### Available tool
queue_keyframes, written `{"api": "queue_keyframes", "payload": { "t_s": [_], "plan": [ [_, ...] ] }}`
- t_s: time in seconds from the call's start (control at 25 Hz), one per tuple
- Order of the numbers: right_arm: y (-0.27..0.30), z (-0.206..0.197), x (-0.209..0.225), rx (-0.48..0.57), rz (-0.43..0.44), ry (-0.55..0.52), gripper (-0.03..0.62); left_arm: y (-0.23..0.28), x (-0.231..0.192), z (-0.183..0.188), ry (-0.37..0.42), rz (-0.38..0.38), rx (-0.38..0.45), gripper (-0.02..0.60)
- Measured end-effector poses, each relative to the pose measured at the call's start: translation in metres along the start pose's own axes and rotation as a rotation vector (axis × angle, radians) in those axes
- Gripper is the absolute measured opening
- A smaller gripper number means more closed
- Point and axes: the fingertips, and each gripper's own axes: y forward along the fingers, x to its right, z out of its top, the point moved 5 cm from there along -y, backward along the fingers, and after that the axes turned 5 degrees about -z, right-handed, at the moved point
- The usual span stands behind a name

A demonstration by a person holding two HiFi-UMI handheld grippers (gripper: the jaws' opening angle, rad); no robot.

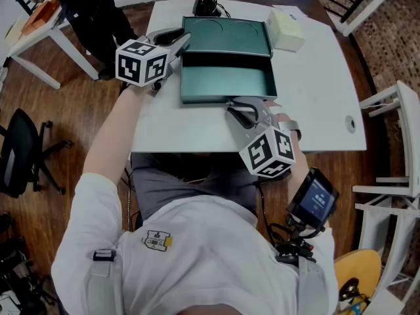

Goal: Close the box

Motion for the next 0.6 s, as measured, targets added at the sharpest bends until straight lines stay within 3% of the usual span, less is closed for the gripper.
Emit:
{"api": "queue_keyframes", "payload": {
  "t_s": [0.6],
  "plan": [
    [0.064,-0.001,0.063,-0.076,-0.064,-0.001,0.056,0.0,-0.003,0.003,-0.024,-0.04,0.027,0.061]
  ]
}}
